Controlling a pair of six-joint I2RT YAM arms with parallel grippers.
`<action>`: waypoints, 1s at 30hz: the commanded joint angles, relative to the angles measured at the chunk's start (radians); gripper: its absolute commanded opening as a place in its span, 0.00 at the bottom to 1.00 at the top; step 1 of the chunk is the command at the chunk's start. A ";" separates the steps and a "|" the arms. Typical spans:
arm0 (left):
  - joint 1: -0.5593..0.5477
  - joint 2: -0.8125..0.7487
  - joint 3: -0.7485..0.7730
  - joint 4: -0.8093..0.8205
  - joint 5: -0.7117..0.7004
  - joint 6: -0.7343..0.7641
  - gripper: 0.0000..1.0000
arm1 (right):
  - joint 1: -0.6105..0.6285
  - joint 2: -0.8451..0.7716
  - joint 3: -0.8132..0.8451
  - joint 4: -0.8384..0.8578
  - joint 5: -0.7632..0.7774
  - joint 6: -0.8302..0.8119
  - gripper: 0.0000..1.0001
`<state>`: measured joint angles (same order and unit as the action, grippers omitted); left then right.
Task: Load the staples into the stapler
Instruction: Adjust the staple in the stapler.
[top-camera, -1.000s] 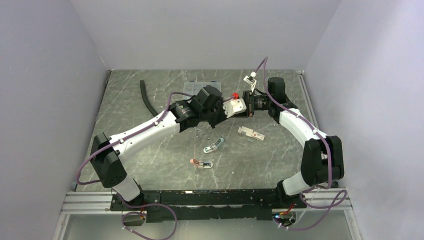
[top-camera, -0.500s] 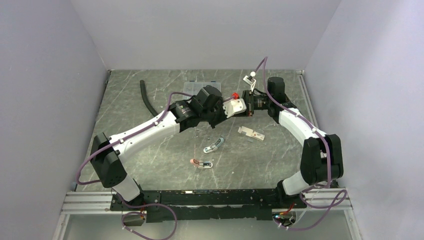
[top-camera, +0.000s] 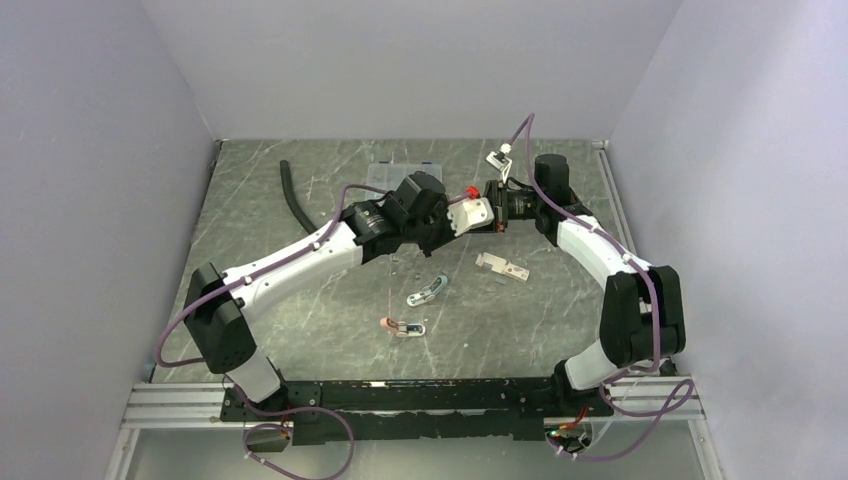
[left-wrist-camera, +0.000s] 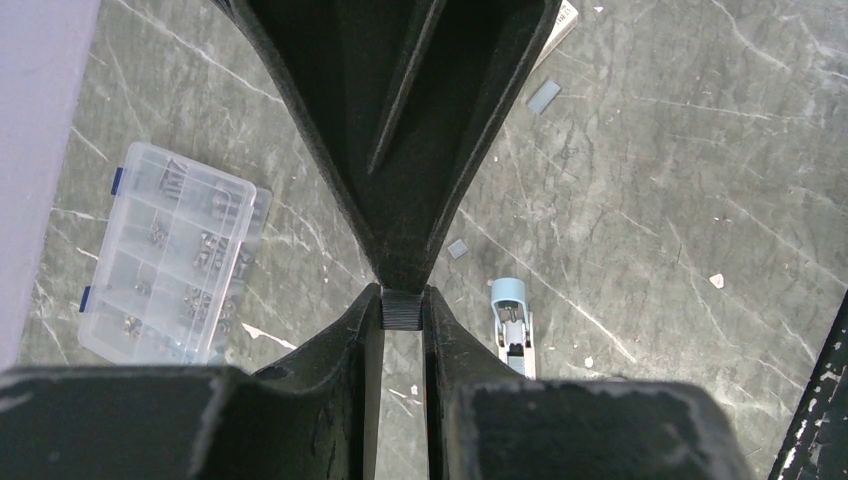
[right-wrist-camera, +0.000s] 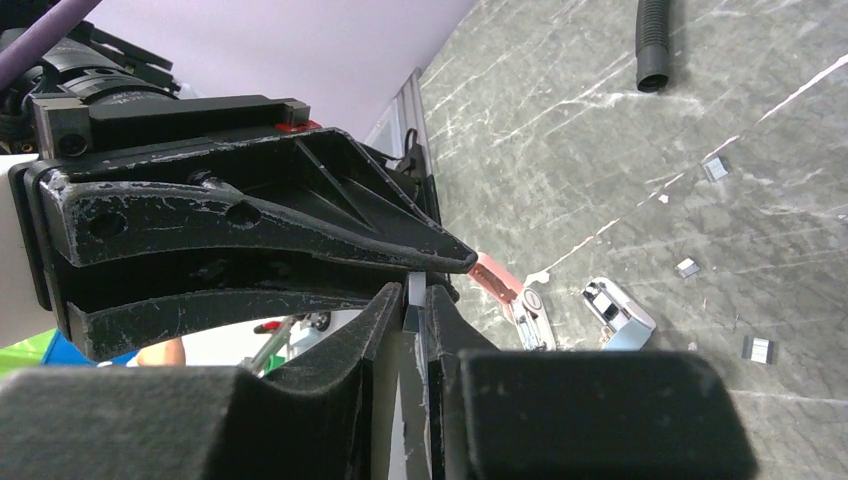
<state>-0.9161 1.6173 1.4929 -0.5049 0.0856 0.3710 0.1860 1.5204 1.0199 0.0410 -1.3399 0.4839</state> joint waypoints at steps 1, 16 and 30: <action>0.002 0.007 0.029 0.029 0.021 -0.008 0.13 | 0.004 -0.001 0.000 0.049 -0.010 0.011 0.16; 0.003 -0.012 0.026 0.022 0.016 -0.009 0.65 | -0.005 -0.024 -0.009 0.011 0.025 -0.029 0.07; 0.123 -0.256 -0.283 -0.189 0.290 0.219 0.95 | -0.132 -0.117 -0.016 -0.304 0.098 -0.357 0.05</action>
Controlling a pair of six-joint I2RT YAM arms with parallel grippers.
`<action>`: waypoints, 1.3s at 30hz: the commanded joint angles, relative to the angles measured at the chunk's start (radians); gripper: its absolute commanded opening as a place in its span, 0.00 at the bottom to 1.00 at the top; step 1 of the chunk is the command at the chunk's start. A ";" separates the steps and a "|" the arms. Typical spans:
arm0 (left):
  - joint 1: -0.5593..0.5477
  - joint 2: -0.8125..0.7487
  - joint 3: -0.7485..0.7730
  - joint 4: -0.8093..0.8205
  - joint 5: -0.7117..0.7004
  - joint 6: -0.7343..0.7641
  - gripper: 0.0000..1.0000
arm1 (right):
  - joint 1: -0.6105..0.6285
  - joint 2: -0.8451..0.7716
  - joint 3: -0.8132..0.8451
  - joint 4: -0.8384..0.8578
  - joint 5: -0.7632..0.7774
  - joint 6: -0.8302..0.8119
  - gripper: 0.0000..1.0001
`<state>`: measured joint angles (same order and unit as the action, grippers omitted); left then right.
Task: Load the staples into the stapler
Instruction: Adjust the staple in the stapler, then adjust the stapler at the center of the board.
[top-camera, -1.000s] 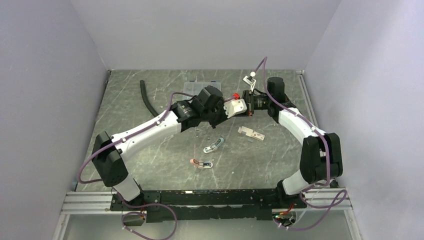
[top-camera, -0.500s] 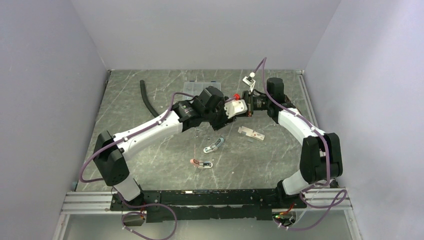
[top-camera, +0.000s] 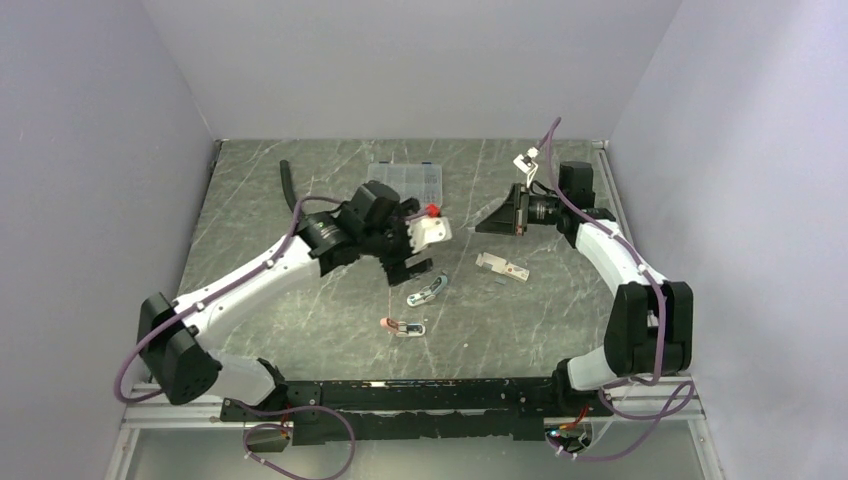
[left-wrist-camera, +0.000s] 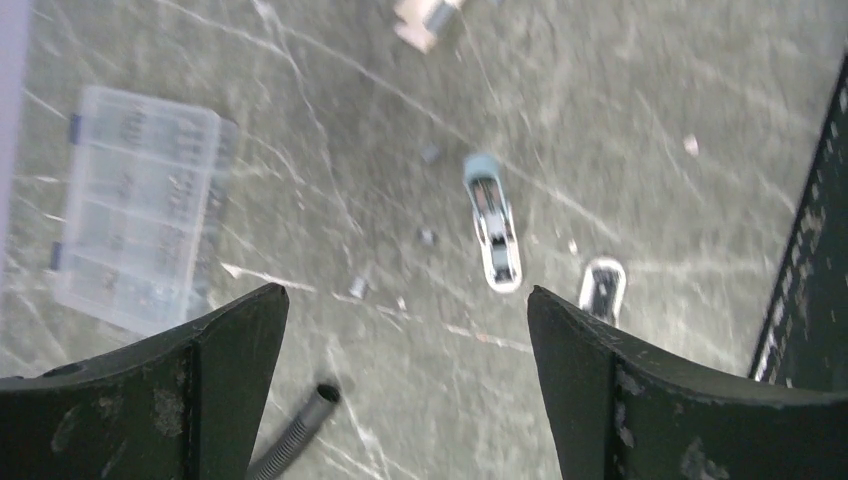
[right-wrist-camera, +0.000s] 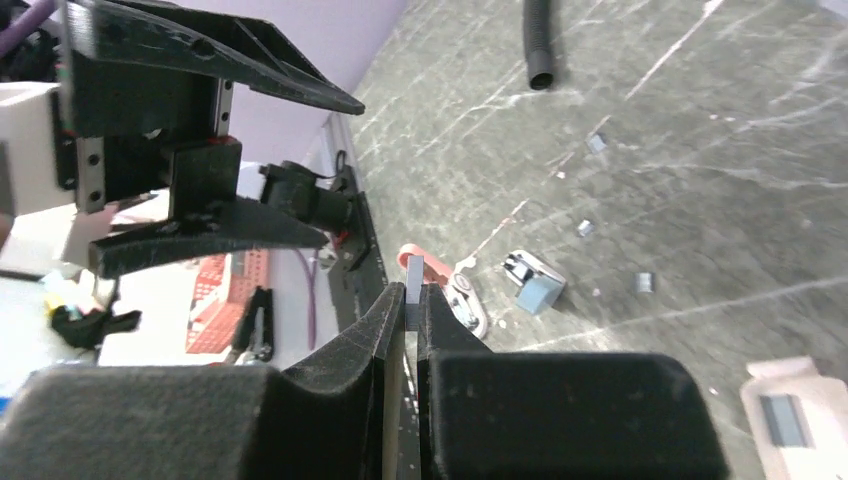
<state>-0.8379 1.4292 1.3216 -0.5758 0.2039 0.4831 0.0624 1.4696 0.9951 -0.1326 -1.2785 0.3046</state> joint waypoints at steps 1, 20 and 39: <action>0.051 -0.083 -0.147 -0.141 0.192 0.131 0.95 | -0.007 -0.077 0.004 -0.142 0.048 -0.198 0.05; 0.063 -0.058 -0.415 -0.081 0.201 0.175 0.88 | -0.021 -0.172 -0.055 -0.144 0.138 -0.240 0.04; -0.093 -0.034 -0.390 -0.204 0.268 0.148 0.63 | -0.042 -0.128 -0.032 -0.181 0.166 -0.270 0.02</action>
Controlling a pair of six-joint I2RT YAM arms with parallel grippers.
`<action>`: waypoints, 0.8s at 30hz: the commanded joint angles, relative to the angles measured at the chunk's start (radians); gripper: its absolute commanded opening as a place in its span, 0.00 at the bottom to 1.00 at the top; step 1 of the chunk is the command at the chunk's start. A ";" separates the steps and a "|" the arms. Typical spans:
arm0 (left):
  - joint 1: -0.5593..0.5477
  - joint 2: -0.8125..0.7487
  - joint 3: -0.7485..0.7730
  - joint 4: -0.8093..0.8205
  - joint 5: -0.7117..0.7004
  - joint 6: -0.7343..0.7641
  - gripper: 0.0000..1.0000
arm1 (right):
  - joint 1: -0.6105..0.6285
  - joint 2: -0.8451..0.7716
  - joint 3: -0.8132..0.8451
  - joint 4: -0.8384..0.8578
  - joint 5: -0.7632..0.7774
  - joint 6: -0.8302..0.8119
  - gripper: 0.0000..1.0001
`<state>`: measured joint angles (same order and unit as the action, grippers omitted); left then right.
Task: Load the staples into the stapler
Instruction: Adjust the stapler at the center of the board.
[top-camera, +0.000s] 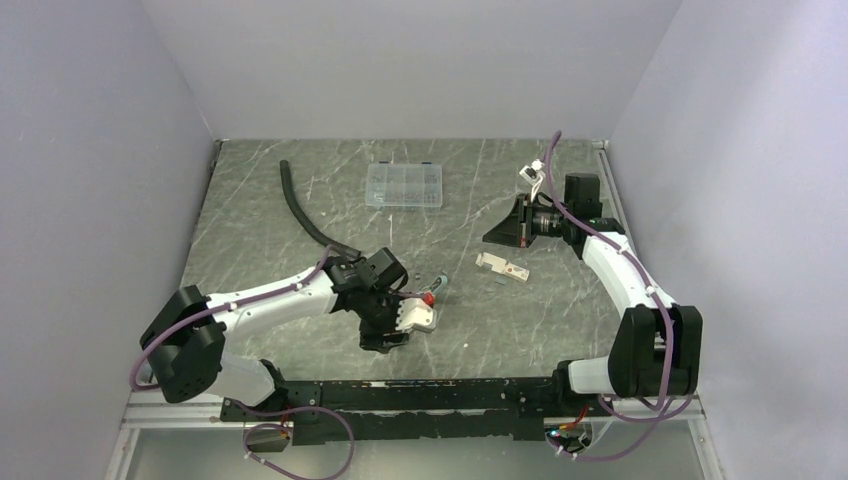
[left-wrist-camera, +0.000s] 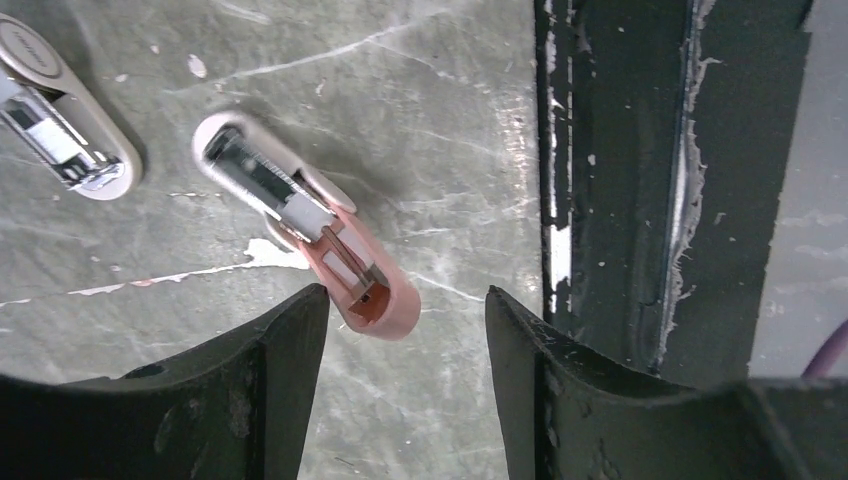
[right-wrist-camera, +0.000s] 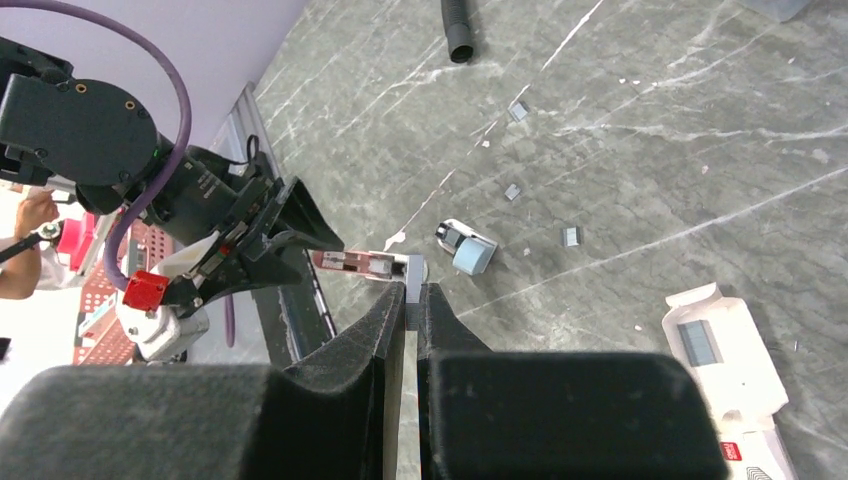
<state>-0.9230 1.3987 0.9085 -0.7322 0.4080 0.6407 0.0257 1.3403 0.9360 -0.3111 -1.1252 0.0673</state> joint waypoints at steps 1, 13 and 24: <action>-0.009 -0.005 0.025 -0.050 0.069 -0.013 0.64 | -0.006 0.004 0.028 -0.001 0.016 -0.033 0.02; 0.014 -0.090 0.001 0.057 -0.098 -0.024 0.75 | 0.058 0.036 0.072 -0.084 0.021 -0.130 0.01; 0.330 -0.165 0.085 0.076 -0.030 -0.068 0.81 | 0.344 0.280 0.247 -0.251 0.040 -0.299 0.00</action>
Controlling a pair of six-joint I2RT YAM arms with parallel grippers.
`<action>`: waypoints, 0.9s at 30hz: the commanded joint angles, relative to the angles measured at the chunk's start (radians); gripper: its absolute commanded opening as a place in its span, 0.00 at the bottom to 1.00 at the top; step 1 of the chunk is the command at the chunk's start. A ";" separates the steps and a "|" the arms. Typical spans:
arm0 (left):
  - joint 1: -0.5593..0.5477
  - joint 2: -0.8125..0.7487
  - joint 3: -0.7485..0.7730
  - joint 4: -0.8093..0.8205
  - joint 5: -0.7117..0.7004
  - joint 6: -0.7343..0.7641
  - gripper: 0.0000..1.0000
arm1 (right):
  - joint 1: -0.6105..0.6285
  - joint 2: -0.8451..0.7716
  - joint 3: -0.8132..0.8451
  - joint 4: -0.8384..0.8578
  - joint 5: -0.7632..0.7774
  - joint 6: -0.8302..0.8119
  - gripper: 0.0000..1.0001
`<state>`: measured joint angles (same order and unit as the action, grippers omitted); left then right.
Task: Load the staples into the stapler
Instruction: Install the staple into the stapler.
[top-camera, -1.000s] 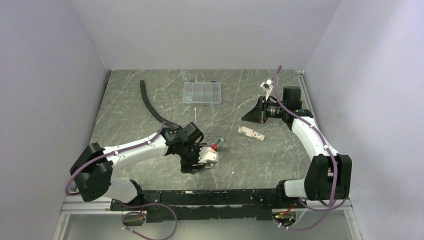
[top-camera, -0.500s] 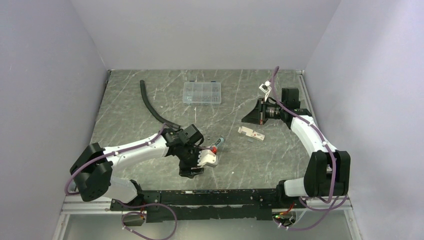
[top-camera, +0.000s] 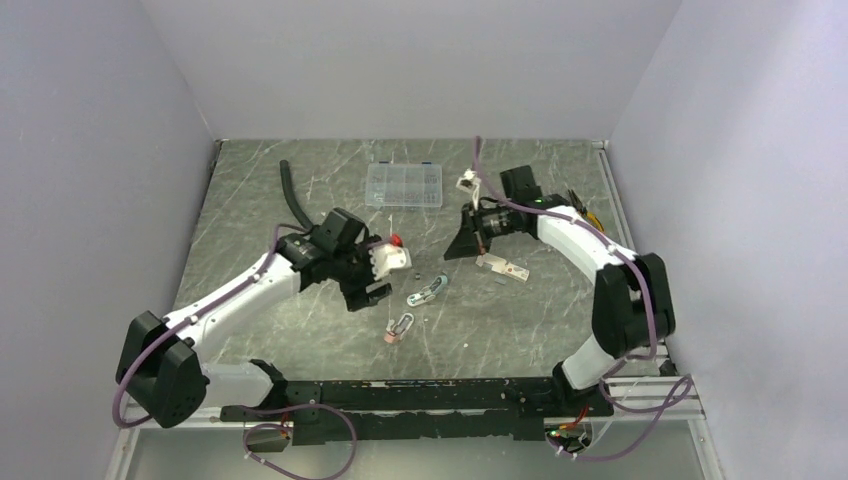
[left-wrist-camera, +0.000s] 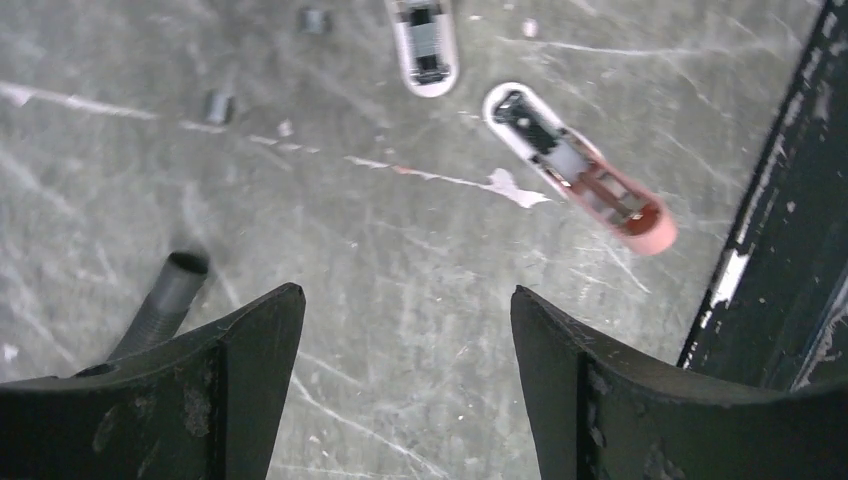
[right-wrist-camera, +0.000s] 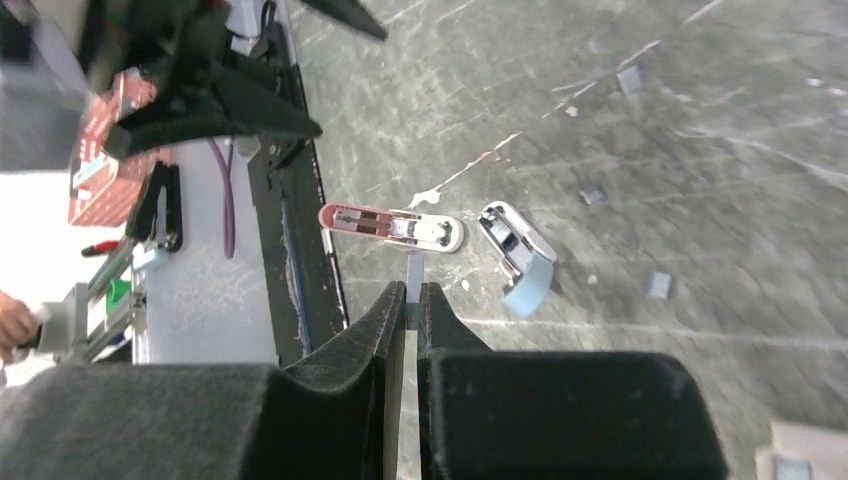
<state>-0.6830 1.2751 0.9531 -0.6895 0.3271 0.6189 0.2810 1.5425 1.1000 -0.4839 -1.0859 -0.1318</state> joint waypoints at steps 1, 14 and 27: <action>0.120 -0.044 0.039 0.041 0.061 -0.061 0.81 | 0.120 0.097 0.092 -0.078 0.011 -0.105 0.00; 0.493 0.079 0.076 0.182 0.111 -0.271 0.94 | 0.301 0.429 0.369 -0.454 -0.004 -0.400 0.00; 0.625 0.168 0.160 0.205 0.079 -0.365 0.95 | 0.357 0.520 0.374 -0.452 -0.009 -0.347 0.00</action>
<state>-0.0624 1.4334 1.0683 -0.5125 0.4034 0.2916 0.6201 2.0548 1.4586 -0.9321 -1.0584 -0.4789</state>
